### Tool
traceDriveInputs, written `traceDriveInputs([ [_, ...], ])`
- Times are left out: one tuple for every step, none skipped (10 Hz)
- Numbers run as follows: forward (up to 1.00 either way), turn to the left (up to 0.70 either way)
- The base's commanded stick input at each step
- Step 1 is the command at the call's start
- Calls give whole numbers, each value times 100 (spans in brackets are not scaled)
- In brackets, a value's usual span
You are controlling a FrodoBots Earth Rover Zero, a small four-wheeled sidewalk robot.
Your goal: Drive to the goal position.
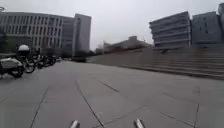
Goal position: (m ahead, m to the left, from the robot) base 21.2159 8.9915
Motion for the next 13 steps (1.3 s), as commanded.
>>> traceDriveInputs([
  [100, 2],
  [100, 2],
  [100, 2],
  [100, 2],
  [100, 2],
  [100, 2],
  [100, 2],
  [100, 2],
  [100, 2],
  [100, 2],
  [100, 2],
  [100, 2],
  [100, 2],
])
